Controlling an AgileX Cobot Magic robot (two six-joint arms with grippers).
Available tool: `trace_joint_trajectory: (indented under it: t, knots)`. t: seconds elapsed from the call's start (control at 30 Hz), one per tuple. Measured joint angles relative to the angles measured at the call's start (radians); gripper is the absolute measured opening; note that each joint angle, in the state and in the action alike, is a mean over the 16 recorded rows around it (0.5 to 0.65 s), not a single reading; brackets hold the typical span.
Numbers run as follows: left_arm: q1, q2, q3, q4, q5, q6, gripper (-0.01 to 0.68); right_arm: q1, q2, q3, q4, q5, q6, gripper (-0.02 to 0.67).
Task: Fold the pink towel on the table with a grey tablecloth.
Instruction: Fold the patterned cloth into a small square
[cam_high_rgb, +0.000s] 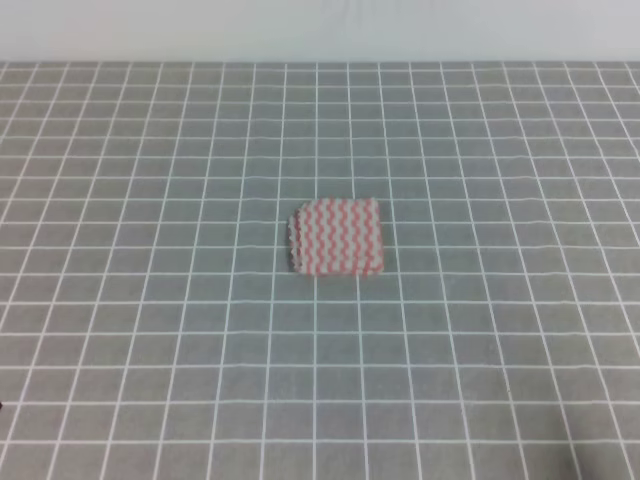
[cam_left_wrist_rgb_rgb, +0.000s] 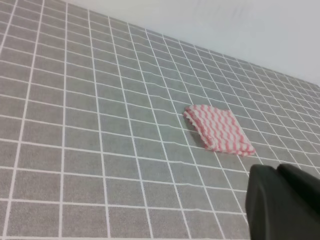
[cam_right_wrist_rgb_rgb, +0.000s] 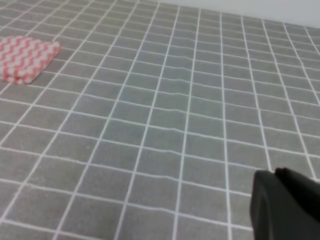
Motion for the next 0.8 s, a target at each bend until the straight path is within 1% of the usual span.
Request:
trace_joint_trajectory:
  t: [0.1, 0.17, 0.57, 0.8]
  knots:
    - [0.0, -0.001, 0.0, 0.0, 0.0, 0.0, 0.0, -0.004, -0.032, 0.015, -0.056, 0.029, 0.072, -0.017]
    - [0.0, -0.002, 0.0, 0.0, 0.001, 0.0, 0.0, -0.004, -0.046, 0.027, -0.052, 0.029, 0.093, -0.016]
    - [0.001, -0.007, 0.001, -0.002, 0.006, 0.0, 0.0, -0.004, -0.063, 0.06, 0.165, -0.025, 0.094, -0.016]
    - [0.001, -0.004, 0.0, -0.001, 0.004, 0.0, 0.0, -0.004, -0.061, 0.063, 0.22, -0.027, 0.094, -0.016]
